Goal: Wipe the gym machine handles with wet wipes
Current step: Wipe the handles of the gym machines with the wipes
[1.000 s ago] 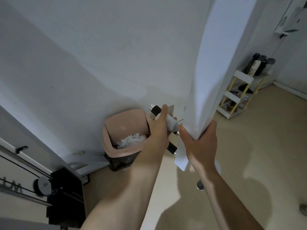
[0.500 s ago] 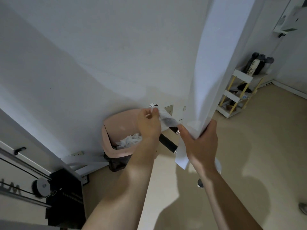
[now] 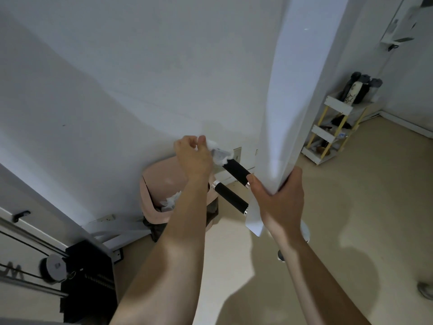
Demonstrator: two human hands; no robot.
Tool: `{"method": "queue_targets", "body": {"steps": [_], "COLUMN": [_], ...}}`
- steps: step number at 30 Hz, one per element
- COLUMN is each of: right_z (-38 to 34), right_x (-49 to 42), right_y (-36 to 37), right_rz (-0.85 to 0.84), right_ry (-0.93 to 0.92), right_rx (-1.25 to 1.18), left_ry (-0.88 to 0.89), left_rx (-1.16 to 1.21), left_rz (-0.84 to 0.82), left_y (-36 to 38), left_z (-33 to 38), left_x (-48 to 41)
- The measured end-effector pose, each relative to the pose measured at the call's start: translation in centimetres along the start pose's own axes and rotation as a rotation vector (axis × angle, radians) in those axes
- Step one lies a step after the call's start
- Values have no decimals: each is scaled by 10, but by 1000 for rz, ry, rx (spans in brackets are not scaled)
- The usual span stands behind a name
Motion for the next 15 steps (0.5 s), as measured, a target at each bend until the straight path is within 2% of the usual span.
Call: {"method": "queue_targets", "body": {"steps": [3,6,9,12,13,15], "right_z": [0,0,0,0,0,-1], "right_x": [4,8,10,9,8,7], "right_y": [-1,1,3,3,3,3], "right_rz": [-2,0,30,57,60,64], "right_ry": [5,0,-4,-10,-12,-14], "right_rx": [-6,-1,6,23,27,31], "left_ry": [-214,-367,-465,-732,-831,-910], "left_rx": [80,251,293,452,550,686], "left_rz": [82,-105,-255,-393,-425,-399], "left_y": [-17,-29,-38,-23,-14,2], "left_z": [-17,-23,-32,-44,-43,-35], "left_x": [-27,-27,2,43,56,72]}}
Point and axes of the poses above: each hand's wrist, its own x-axis away from the middle knuckle, its own y-axis out of the palm, z = x × y, the point moved 7 cm from there along -x, towards the middle knuckle, and after that the axes turned 15 degrees about z, right-handed, at the moved point
